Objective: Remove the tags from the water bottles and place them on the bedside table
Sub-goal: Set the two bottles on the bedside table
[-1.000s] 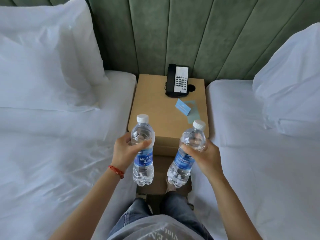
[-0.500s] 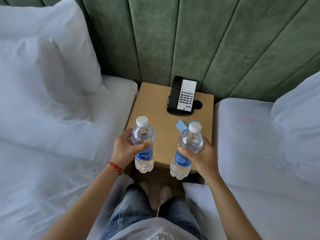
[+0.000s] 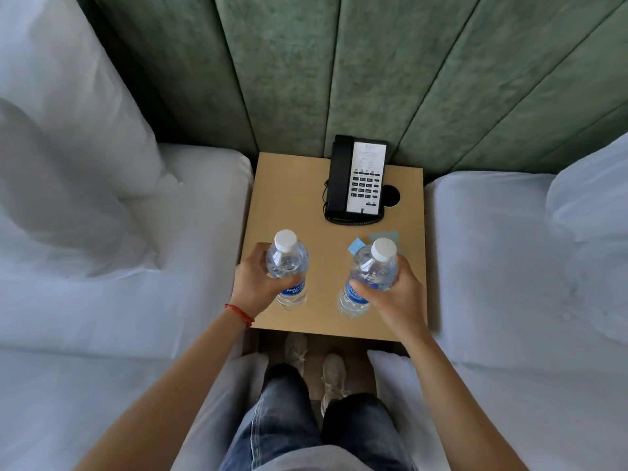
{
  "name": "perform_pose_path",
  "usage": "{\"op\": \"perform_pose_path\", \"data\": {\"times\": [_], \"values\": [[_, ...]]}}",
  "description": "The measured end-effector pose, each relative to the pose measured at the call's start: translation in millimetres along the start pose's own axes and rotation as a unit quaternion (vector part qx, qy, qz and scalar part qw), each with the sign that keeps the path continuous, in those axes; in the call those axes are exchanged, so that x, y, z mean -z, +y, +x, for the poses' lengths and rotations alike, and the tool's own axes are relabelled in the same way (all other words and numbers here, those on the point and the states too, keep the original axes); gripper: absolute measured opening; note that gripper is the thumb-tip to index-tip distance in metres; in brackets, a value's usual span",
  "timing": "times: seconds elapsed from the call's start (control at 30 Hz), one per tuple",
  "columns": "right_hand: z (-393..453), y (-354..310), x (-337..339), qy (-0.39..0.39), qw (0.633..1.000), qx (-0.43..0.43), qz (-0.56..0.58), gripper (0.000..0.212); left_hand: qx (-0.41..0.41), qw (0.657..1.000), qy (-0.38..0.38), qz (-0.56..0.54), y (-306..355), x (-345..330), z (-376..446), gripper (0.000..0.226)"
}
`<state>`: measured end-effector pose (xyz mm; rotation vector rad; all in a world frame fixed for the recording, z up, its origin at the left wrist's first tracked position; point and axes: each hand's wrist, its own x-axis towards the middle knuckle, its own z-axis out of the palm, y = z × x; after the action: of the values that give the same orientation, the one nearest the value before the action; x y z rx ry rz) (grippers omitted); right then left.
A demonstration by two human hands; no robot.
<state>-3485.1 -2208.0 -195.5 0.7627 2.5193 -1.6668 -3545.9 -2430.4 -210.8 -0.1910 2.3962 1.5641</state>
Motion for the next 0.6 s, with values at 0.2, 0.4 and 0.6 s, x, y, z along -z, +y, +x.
{"op": "perform_pose_path", "data": {"times": [0.2, 0.4, 0.6], "values": [[37.1, 13.5, -29.9, 0.007, 1.000, -0.026, -0.011, 0.063, 0.006, 0.999, -0.014, 0.040, -19.9, -3.8, 48.4, 0.061], [68.9, 20.1, -52.6, -0.008, 0.999, -0.024, -0.019, 0.063, 0.026, 0.998, -0.028, 0.053, -39.7, -7.7, 82.2, 0.063], [88.4, 30.8, -73.0, -0.003, 1.000, -0.023, -0.016, 0.067, 0.032, 0.998, -0.039, 0.030, -54.0, -8.1, 98.9, 0.063]]}}
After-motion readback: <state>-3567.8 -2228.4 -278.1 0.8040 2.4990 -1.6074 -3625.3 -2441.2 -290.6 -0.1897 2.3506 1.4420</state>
